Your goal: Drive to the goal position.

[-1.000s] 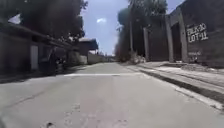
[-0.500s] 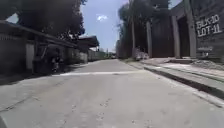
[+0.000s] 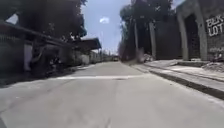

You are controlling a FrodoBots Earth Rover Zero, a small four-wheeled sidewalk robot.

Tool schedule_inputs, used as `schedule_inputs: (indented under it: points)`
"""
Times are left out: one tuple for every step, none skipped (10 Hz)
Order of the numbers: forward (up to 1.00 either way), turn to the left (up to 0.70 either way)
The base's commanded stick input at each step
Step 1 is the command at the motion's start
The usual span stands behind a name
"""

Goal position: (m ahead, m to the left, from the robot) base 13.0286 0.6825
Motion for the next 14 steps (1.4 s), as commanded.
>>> schedule_inputs:
  points:
    - [1.00, 0.04]
    - [1.00, 0.04]
    - [1.00, 0.04]
    - [1.00, 0.04]
    - [1.00, 0.04]
    - [1.00, 0.04]
    - [1.00, 0.04]
    - [1.00, 0.04]
    - [1.00, 0.04]
    - [1.00, 0.04]
    - [1.00, 0.04]
    - [1.00, 0.04]
    - [1.00, 0.04]
    - [1.00, 0.04]
